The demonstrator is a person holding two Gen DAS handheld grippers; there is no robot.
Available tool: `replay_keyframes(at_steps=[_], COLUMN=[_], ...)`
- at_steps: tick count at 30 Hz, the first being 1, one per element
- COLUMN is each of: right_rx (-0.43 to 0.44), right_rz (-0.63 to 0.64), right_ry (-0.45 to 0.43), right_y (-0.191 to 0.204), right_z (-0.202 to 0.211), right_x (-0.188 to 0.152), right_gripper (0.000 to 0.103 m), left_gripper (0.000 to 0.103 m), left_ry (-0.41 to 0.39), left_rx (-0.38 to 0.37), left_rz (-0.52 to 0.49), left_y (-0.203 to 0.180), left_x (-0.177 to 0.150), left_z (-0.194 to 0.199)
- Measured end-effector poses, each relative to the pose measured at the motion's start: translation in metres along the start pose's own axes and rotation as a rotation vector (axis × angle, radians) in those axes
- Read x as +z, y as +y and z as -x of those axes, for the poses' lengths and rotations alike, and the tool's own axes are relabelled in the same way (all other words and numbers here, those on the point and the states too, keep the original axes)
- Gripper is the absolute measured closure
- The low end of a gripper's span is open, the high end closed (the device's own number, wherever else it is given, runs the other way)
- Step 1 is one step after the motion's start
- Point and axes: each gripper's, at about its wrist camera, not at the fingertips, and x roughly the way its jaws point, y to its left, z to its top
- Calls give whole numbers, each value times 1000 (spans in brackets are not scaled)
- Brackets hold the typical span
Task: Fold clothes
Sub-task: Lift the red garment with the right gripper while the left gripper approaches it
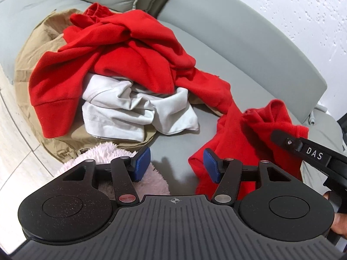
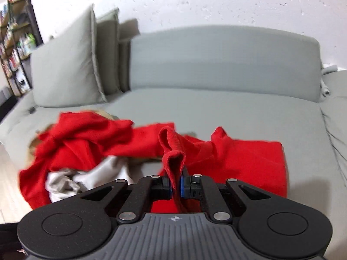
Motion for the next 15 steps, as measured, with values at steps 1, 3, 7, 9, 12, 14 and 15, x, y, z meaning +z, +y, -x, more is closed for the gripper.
replay_keyframes(at_steps=[1,3,7,9,12,14,15], right_rx=[15,45,87,96,116,141,154], right_rz=[13,38,97,138,182,211,226], right_ry=[10,31,81,101,108,95,88], right_y=[3,8,15,16,17,20,21], right_z=[-1,-4,-10,-14,-14,-9,-7], right_x=[-4,-12,-28,-33,-37,-38,-38], right_gripper=[94,94,94,94,94,94,94], left_gripper=[43,43,43,43,43,43,44], left_ry=[-2,-7,-14,-13,-14,-18,-19], left_rx=[-1,-5,-9,-6,-3,-1,0], left_rz=[5,17,33,28,22,24,25], left_y=[1,2,5,4,3,4,4], left_x=[0,1,1,1,1,1,0], left_z=[1,2,4,4,4,5,5])
